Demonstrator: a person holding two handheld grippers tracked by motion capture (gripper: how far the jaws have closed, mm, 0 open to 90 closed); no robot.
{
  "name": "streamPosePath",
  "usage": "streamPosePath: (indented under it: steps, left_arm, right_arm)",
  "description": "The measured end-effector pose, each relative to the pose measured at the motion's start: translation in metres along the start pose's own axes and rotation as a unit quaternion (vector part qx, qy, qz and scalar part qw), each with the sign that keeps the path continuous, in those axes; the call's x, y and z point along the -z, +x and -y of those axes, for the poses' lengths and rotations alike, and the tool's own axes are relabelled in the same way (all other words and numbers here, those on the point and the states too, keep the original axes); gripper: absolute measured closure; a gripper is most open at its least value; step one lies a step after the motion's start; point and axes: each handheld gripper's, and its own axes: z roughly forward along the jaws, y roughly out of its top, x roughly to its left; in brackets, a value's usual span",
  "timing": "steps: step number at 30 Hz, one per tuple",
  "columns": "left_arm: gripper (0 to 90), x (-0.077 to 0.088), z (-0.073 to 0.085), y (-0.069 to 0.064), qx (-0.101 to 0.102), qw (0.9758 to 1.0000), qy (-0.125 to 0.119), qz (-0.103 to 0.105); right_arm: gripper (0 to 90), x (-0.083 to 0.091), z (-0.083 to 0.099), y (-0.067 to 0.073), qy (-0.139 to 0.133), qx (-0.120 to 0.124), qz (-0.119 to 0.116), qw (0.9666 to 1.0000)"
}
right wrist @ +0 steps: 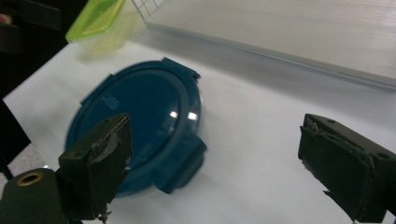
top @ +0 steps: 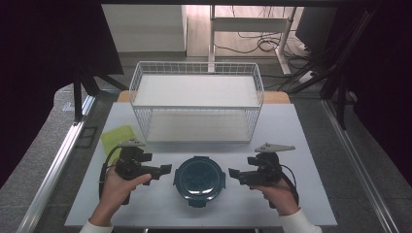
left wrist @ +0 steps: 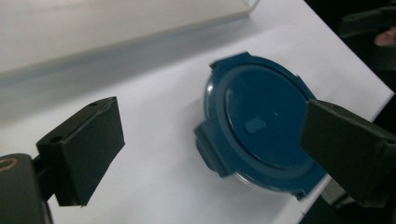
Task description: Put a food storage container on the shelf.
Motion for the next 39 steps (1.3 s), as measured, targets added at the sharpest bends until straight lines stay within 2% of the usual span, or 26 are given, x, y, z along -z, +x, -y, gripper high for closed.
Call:
streamPosePath:
  steps: [2, 3, 6, 10, 14, 19, 20, 26, 30, 34, 35, 36, 39]
  left_arm:
    - [6.2, -0.004, 0.002, 0.000, 0.002, 1.0000, 0.007, -0.003]
    - [6.5, -0.009, 0.005, 0.000, 0.007, 0.9998, 0.017, -0.004]
    - [6.3, -0.016, 0.007, -0.001, 0.013, 0.9996, 0.026, 0.000]
    - [6.1, -0.024, 0.005, -0.003, 0.016, 0.9993, 0.032, 0.005]
    - [5.7, -0.035, 0.003, -0.004, 0.013, 0.9991, 0.040, 0.009]
    - [5.1, -0.043, 0.007, -0.003, 0.018, 0.9984, 0.050, 0.022]
    - [5.0, -0.045, 0.010, -0.001, 0.025, 0.9977, 0.053, 0.032]
    - [4.6, -0.053, 0.016, 0.000, 0.037, 0.9961, 0.063, 0.050]
    - [4.7, -0.059, 0.017, -0.003, 0.032, 0.9956, 0.068, 0.055]
    - [5.0, -0.066, 0.019, -0.003, 0.040, 0.9939, 0.074, 0.070]
    - [5.0, -0.068, 0.020, -0.003, 0.047, 0.9933, 0.074, 0.076]
    - [6.0, -0.070, 0.020, -0.001, 0.059, 0.9917, 0.072, 0.089]
    - [7.3, -0.073, 0.021, 0.000, 0.062, 0.9909, 0.072, 0.095]
  right_arm:
    - [10.2, -0.001, -0.003, 0.004, 0.002, -0.008, -0.013, 0.9999]
    - [10.2, -0.001, -0.005, 0.008, 0.000, -0.018, -0.015, 0.9997]
    - [10.1, -0.005, -0.002, 0.014, 0.008, -0.023, -0.015, 0.9996]
    - [10.1, -0.011, 0.003, 0.013, 0.018, -0.033, -0.018, 0.9991]
    - [10.1, -0.018, 0.011, 0.002, 0.027, -0.053, -0.025, 0.9979]
    - [10.1, -0.023, 0.013, -0.001, 0.033, -0.062, -0.036, 0.9968]
    - [10.1, -0.028, 0.014, 0.001, 0.038, -0.063, -0.040, 0.9965]
    - [10.1, -0.039, 0.018, 0.005, 0.048, -0.071, -0.055, 0.9948]
    - [10.1, -0.050, 0.022, 0.009, 0.061, -0.077, -0.065, 0.9930]
    - [10.1, -0.059, 0.025, 0.011, 0.068, -0.086, -0.070, 0.9915]
    - [10.1, -0.060, 0.025, 0.010, 0.069, -0.088, -0.072, 0.9911]
    - [10.1, -0.063, 0.026, 0.010, 0.071, -0.093, -0.077, 0.9901]
    - [10.2, -0.065, 0.026, 0.010, 0.072, -0.098, -0.078, 0.9895]
